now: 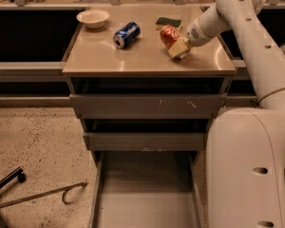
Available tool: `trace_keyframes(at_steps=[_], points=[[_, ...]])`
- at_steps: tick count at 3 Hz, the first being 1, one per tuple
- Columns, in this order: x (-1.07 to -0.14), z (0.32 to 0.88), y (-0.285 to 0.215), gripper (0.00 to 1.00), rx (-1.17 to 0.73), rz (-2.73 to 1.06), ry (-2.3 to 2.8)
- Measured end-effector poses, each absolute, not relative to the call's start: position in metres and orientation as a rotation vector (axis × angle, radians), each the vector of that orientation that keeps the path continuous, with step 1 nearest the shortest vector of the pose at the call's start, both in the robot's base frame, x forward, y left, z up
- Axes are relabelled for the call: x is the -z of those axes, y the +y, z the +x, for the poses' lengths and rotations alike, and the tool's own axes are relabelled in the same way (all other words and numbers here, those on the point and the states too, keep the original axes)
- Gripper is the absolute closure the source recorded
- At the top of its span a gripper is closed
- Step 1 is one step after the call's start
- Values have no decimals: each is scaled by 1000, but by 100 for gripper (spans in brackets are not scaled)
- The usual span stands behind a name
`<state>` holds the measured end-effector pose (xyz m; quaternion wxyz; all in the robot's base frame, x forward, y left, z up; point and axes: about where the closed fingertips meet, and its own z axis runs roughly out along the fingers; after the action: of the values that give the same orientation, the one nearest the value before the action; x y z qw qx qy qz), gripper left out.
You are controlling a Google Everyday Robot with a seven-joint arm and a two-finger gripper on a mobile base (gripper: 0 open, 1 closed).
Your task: Pick coke can from bottom drawer and place on counter
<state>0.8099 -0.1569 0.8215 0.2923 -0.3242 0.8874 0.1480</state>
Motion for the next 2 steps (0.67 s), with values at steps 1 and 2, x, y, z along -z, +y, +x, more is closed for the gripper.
trace_keyframes(at_steps=[1, 2], points=[[-821, 810, -157, 57, -394, -864, 2365], [-821, 810, -157, 34, -395, -864, 2365]])
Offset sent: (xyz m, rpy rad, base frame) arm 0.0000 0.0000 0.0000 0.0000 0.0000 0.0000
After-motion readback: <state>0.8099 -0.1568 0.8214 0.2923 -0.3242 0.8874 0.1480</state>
